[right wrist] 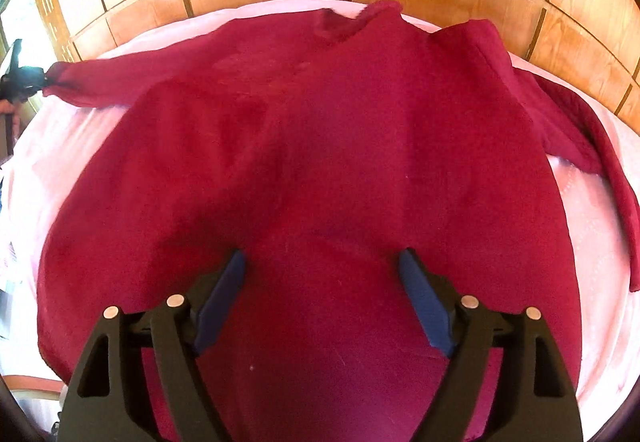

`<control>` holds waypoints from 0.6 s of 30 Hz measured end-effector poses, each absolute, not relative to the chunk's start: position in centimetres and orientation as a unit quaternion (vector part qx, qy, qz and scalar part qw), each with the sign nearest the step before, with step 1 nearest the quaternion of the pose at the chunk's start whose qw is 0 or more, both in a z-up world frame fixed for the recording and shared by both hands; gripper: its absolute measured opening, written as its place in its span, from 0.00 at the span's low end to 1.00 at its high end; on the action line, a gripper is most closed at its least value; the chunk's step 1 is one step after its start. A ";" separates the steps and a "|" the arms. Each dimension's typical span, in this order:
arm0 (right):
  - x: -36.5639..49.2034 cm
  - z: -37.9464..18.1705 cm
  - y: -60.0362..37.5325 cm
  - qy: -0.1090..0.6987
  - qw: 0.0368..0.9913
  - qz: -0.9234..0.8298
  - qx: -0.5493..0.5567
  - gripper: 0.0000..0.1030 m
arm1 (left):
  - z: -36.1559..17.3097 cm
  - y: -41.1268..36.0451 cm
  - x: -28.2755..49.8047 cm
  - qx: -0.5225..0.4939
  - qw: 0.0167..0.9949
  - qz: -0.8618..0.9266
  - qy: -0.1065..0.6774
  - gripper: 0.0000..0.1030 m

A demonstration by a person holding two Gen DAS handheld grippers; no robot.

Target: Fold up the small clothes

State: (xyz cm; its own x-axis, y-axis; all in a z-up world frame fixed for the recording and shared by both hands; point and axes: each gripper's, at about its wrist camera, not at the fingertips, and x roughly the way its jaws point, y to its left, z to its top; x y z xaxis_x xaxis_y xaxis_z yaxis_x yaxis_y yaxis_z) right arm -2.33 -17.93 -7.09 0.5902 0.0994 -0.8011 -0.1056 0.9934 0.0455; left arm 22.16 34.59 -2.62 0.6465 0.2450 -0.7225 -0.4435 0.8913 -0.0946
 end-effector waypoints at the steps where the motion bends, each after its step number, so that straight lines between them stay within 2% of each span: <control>1: -2.4 -7.2 -18.0 0.448 0.892 0.058 -0.003 0.80 | -2.8 35.0 22.2 -0.129 0.895 0.200 0.376 0.05; 6: -2.3 -7.4 -18.0 0.446 0.893 0.057 -0.002 0.84 | -5.6 35.8 21.5 -0.122 0.875 0.221 0.413 0.05; 9: -2.4 -7.4 -18.0 0.443 0.895 0.056 0.000 0.84 | -6.9 36.0 20.2 -0.163 0.856 0.224 0.436 0.07; 10: -2.5 -7.3 -18.0 0.442 0.895 0.055 0.000 0.84 | -6.8 35.8 19.5 -0.178 0.857 0.214 0.434 0.10; 11: -2.4 -7.3 -18.2 0.442 0.895 0.056 0.001 0.84 | -6.5 35.6 18.8 -0.184 0.861 0.205 0.428 0.26; 12: -2.5 -7.2 -18.3 0.442 0.895 0.056 0.004 0.85 | -6.0 34.9 17.4 -0.186 0.869 0.190 0.417 0.36; 13: -2.5 -7.1 -18.4 0.443 0.895 0.056 0.005 0.85 | -5.3 34.1 16.0 -0.193 0.877 0.170 0.406 0.51; 14: -2.6 -7.0 -18.4 0.443 0.895 0.056 0.006 0.85 | -4.6 33.1 14.2 -0.212 0.887 0.126 0.391 0.58; 18: -3.5 -5.9 -20.0 0.437 0.899 0.039 0.010 0.84 | -4.0 28.0 9.4 -0.217 0.889 -0.018 0.403 0.58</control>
State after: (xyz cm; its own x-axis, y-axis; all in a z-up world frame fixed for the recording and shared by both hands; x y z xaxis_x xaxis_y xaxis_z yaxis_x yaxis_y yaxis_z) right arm -3.53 -20.04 -5.88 0.6152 0.0790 -0.7844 -0.0607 0.9968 0.0528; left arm 9.36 28.02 -3.98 0.6751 -0.2061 -0.7084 -0.1431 0.9054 -0.3997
